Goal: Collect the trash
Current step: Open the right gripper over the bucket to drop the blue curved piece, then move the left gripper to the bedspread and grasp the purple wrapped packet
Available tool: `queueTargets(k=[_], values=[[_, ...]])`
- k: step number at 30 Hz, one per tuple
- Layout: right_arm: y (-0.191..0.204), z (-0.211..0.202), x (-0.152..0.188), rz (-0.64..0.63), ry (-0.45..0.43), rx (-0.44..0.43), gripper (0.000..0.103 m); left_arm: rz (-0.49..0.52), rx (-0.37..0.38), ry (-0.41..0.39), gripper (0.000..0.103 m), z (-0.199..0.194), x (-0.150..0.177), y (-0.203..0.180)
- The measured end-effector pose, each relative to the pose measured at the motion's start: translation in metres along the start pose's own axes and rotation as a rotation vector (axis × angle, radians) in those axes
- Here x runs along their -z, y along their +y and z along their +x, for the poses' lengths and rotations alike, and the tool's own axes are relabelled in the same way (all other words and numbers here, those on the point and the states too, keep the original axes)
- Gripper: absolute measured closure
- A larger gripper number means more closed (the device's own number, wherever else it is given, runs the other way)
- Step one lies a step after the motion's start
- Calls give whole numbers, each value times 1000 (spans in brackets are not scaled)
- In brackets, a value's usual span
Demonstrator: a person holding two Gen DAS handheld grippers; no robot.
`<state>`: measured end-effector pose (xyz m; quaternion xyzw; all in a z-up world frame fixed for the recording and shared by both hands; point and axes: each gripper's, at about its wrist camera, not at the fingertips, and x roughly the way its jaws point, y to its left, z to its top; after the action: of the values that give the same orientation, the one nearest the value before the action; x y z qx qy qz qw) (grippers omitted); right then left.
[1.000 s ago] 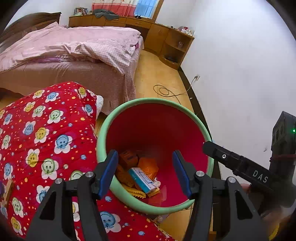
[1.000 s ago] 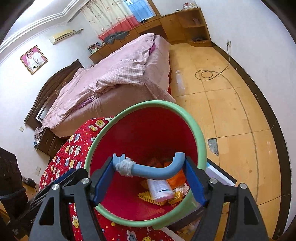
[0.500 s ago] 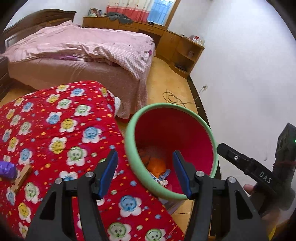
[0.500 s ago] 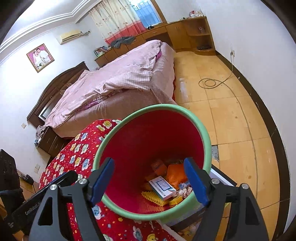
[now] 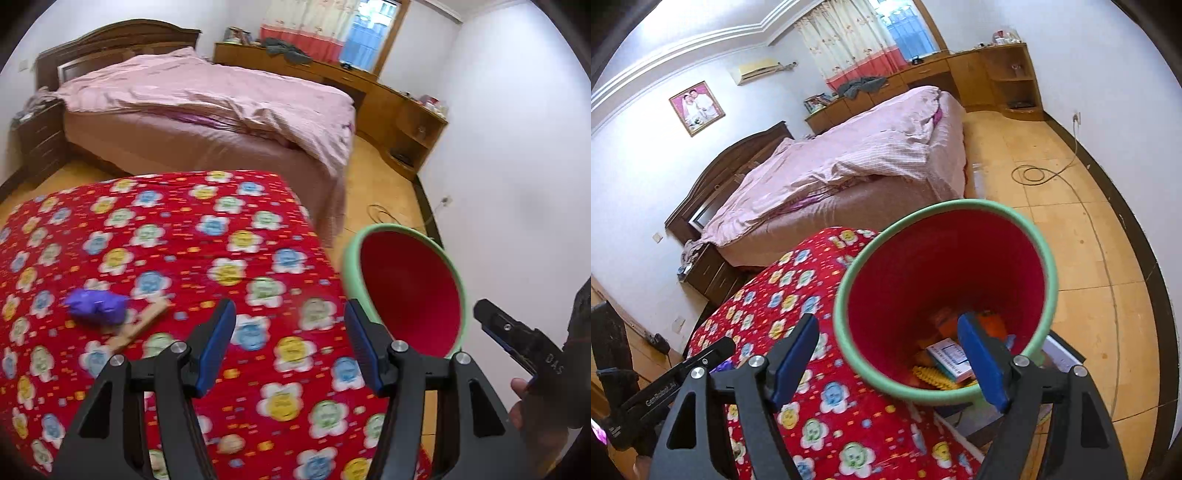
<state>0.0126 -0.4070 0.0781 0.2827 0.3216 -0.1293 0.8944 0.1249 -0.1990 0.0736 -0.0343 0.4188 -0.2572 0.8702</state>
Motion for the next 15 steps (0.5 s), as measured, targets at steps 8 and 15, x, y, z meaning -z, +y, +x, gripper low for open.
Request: queueTargets(k=[8,15], values=[[30,7,17,-13,24,-33,23,-75,-95,-23,36,-21,4,59],[51,21,32,-17,58,-49,23,-118,-193,-1,32,-19,7,104]])
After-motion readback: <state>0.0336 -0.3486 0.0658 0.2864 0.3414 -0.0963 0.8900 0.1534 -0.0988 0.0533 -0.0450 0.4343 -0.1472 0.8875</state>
